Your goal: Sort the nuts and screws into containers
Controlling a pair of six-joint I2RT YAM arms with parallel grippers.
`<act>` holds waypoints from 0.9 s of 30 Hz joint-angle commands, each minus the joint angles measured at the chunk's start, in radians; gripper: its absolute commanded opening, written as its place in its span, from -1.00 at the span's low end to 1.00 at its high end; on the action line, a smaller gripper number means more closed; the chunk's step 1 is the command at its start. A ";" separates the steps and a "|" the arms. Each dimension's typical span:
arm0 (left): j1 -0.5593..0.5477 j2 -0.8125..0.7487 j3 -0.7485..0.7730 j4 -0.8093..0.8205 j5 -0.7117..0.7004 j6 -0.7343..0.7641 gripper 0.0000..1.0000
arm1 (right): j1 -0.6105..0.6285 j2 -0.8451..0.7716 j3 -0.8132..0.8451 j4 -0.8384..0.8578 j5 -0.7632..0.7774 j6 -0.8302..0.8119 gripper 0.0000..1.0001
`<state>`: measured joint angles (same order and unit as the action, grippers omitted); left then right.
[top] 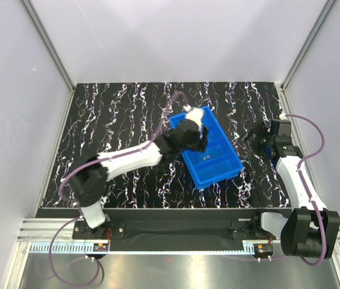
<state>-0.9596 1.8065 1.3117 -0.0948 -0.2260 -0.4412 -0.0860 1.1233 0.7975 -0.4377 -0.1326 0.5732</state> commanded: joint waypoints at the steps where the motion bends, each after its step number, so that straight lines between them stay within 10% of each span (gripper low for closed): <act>1: 0.089 -0.224 -0.069 0.014 -0.099 -0.066 0.35 | 0.003 0.000 0.003 0.034 -0.002 -0.015 1.00; 13: 0.203 -0.197 -0.295 -0.045 -0.187 -0.228 0.27 | 0.003 0.015 0.006 0.037 0.002 -0.012 0.99; 27: 0.154 0.008 -0.215 -0.002 -0.203 -0.168 0.26 | 0.003 0.012 0.003 0.028 0.011 -0.016 0.99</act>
<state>-0.8001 1.7988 1.0519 -0.1600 -0.4026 -0.6289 -0.0860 1.1393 0.7975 -0.4316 -0.1322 0.5728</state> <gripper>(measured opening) 0.631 0.994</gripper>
